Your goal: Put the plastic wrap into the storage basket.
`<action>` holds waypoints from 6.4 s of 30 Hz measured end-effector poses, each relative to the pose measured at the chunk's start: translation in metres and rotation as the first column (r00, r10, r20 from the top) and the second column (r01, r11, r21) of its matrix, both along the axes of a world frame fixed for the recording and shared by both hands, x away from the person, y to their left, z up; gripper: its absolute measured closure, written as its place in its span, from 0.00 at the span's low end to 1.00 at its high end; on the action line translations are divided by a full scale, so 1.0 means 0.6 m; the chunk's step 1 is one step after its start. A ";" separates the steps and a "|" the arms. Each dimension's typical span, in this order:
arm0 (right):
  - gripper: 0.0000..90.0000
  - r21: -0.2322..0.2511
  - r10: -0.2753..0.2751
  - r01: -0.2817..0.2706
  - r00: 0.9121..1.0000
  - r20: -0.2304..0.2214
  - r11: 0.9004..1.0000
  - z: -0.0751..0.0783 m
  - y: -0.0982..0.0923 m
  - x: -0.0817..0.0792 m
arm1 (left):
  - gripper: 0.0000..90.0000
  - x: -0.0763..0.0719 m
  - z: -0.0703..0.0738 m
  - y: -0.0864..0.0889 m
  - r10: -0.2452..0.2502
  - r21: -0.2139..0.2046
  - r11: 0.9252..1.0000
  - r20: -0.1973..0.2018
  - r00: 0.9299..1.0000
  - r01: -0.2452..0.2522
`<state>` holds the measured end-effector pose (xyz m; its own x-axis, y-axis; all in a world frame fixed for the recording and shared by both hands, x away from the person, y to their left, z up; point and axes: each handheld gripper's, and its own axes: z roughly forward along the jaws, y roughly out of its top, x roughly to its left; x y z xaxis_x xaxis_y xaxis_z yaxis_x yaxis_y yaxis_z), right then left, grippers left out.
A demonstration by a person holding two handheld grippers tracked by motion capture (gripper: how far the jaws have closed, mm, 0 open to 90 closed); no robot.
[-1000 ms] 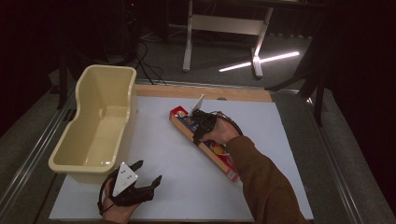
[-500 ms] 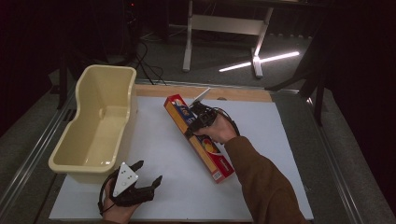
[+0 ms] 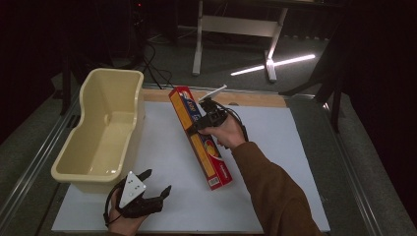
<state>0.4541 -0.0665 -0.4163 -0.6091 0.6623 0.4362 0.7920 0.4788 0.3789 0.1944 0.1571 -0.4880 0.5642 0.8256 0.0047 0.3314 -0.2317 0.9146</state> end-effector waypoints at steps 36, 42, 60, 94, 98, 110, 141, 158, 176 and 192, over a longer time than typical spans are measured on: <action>0.45 0.323 -0.159 0.196 0.978 -0.137 0.926 0.064 0.041 0.007 | 0.23 -0.003 -0.003 -0.007 -0.015 0.000 1.000 -0.001 1.000 0.015; 0.45 0.343 -0.173 0.211 0.975 -0.138 0.915 0.074 0.051 0.008 | 0.23 -0.003 -0.003 -0.008 -0.017 -0.002 1.000 0.002 1.000 0.017; 0.45 0.440 -0.224 0.288 0.955 -0.193 0.851 0.096 0.078 0.006 | 0.23 -0.003 -0.002 -0.007 -0.022 -0.009 1.000 0.003 1.000 0.022; 0.45 0.508 -0.245 0.315 0.948 -0.201 0.802 0.138 0.166 -0.006 | 0.23 -0.005 -0.001 -0.010 -0.038 -0.023 0.999 0.007 0.999 0.038; 0.45 0.518 -0.242 0.326 0.944 -0.224 0.791 0.132 0.178 -0.006 | 0.23 -0.006 0.000 -0.005 -0.032 -0.032 0.999 0.011 0.999 0.033; 0.44 0.506 -0.224 0.347 0.931 -0.288 0.789 0.103 0.227 -0.002 | 0.23 -0.008 -0.001 -0.006 -0.037 -0.044 0.998 0.011 0.999 0.037; 0.44 0.472 -0.246 0.375 0.918 -0.312 0.798 0.051 0.326 -0.005 | 0.23 -0.010 0.001 0.006 -0.024 -0.082 0.996 0.019 1.000 0.026; 0.43 0.385 -0.258 0.394 0.897 -0.359 0.834 0.015 0.352 -0.010 | 0.23 -0.010 0.001 0.008 -0.021 -0.086 0.996 0.018 1.000 0.022; 0.35 0.289 -0.281 0.395 0.888 -0.364 0.872 0.016 0.347 -0.006 | 0.24 -0.009 0.001 0.008 -0.015 -0.084 0.996 0.022 1.000 0.017; 0.41 0.324 -0.143 0.230 0.952 -0.270 0.918 0.058 0.331 -0.026 | 0.24 -0.009 0.000 0.004 -0.018 -0.070 0.997 0.020 1.000 0.019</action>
